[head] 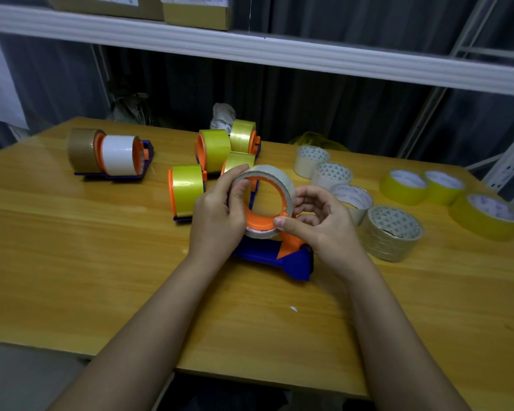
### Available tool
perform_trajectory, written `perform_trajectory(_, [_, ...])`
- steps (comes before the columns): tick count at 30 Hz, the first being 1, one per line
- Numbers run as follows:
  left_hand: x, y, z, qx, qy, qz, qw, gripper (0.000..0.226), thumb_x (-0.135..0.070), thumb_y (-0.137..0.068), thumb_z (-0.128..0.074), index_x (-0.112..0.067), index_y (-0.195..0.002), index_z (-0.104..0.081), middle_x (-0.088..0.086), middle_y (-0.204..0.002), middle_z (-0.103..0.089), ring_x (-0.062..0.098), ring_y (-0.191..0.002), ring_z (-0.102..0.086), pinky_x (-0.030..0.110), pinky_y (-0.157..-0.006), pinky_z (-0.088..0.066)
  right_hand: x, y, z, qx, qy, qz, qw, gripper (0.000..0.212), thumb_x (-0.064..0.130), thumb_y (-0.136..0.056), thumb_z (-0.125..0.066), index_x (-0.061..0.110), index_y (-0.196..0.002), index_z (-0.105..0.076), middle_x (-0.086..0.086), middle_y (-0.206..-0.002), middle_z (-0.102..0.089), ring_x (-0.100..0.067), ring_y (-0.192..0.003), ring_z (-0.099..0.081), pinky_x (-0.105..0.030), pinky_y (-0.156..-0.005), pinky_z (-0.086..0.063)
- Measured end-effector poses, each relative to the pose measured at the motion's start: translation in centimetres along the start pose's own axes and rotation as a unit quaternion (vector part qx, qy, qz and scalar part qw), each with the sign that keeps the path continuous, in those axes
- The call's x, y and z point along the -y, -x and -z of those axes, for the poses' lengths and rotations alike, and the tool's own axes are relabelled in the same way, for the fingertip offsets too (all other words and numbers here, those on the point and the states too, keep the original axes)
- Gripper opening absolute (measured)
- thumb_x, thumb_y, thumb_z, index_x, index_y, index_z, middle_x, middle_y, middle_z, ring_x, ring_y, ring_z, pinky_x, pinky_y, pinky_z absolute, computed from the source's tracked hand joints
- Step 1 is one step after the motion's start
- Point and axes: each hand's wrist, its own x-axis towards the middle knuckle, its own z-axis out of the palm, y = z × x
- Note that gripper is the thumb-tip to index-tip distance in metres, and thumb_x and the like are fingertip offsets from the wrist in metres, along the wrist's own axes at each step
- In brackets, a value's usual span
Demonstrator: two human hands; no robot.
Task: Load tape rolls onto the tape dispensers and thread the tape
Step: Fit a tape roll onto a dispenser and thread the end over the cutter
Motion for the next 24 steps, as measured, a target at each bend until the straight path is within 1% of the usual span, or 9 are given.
perform_trajectory(3, [-0.01, -0.02, -0.05, -0.007, -0.006, -0.004, 1.0, 0.031, -0.016, -0.096, -0.049, -0.004, -0.122, -0.06, -0.007, -0.1, -0.062, -0.002, -0.091, -0.057, 0.013, -0.07, -0.05, -0.06, 0.04, -0.05, -0.001, 0.005, 0.003, 1.0, 0.044, 0.011, -0.068, -0.083, 0.023, -0.102, -0.057, 0.003, -0.099, -0.059, -0.004, -0.087, -0.057, -0.016, -0.072, -0.052])
perform_trajectory(8, [0.12, -0.04, -0.07, -0.013, -0.023, -0.012, 1.0, 0.031, -0.014, -0.094, -0.05, -0.003, -0.121, -0.061, -0.006, -0.101, -0.062, 0.0, -0.093, -0.059, 0.011, -0.072, -0.05, -0.35, 0.05, -0.13, -0.002, 0.005, 0.004, 1.0, 0.043, 0.011, -0.07, -0.083, 0.021, -0.103, -0.058, 0.002, -0.1, -0.06, -0.006, -0.089, -0.059, -0.017, -0.073, -0.052])
perform_trajectory(10, [0.13, -0.04, -0.07, -0.014, -0.03, -0.015, 0.999, 0.03, -0.014, -0.094, -0.051, -0.003, -0.12, -0.062, -0.003, -0.101, -0.066, 0.002, -0.091, -0.06, 0.011, -0.072, -0.05, -0.45, -0.02, -0.17, -0.002, 0.006, 0.004, 1.0, 0.043, 0.011, -0.07, -0.083, 0.022, -0.103, -0.057, 0.002, -0.1, -0.061, -0.007, -0.09, -0.06, -0.019, -0.075, -0.053])
perform_trajectory(13, [0.06, -0.02, -0.12, -0.018, -0.035, -0.017, 0.999, 0.03, -0.013, -0.093, -0.052, -0.003, -0.12, -0.062, 0.006, -0.101, -0.071, 0.003, -0.091, -0.061, 0.012, -0.072, -0.05, -0.49, -0.04, -0.19, -0.002, 0.008, 0.004, 1.0, 0.043, 0.013, -0.07, -0.083, 0.023, -0.103, -0.057, 0.004, -0.1, -0.06, -0.003, -0.09, -0.06, -0.02, -0.077, -0.054])
perform_trajectory(15, [-0.05, -0.02, -0.15, -0.019, -0.035, -0.019, 0.999, 0.03, -0.012, -0.093, -0.052, -0.003, -0.12, -0.062, 0.005, -0.102, -0.07, 0.001, -0.092, -0.059, 0.011, -0.073, -0.05, -0.42, -0.01, -0.12, -0.001, 0.009, 0.003, 1.0, 0.043, 0.013, -0.071, -0.082, 0.023, -0.104, -0.057, 0.004, -0.1, -0.06, 0.0, -0.089, -0.06, -0.019, -0.077, -0.053])
perform_trajectory(17, [-0.11, -0.02, -0.14, -0.017, -0.036, -0.023, 0.999, 0.03, -0.011, -0.093, -0.053, -0.003, -0.12, -0.062, 0.005, -0.101, -0.07, 0.002, -0.091, -0.06, 0.011, -0.072, -0.05, -0.39, 0.03, -0.1, -0.002, 0.007, 0.003, 1.0, 0.042, 0.012, -0.072, -0.082, 0.022, -0.104, -0.057, 0.005, -0.1, -0.06, 0.003, -0.088, -0.06, -0.018, -0.078, -0.053])
perform_trajectory(21, [-0.04, -0.03, -0.05, -0.017, -0.043, -0.032, 0.998, 0.03, -0.011, -0.093, -0.054, -0.003, -0.12, -0.062, 0.007, -0.102, -0.071, 0.009, -0.087, -0.066, 0.016, -0.071, -0.052, -0.29, 0.13, -0.09, -0.003, 0.001, 0.004, 1.0, 0.041, 0.01, -0.073, -0.081, 0.023, -0.104, -0.057, 0.007, -0.099, -0.059, 0.005, -0.087, -0.059, -0.018, -0.079, -0.053])
perform_trajectory(24, [0.08, -0.04, -0.06, -0.016, -0.046, -0.04, 0.998, 0.03, -0.011, -0.093, -0.055, -0.003, -0.121, -0.062, 0.007, -0.102, -0.071, 0.008, -0.087, -0.065, 0.018, -0.071, -0.053, -0.2, 0.18, -0.03, -0.002, -0.011, 0.004, 1.0, 0.041, 0.007, -0.073, -0.08, 0.022, -0.104, -0.057, 0.007, -0.099, -0.059, 0.007, -0.086, -0.059, -0.016, -0.077, -0.052])
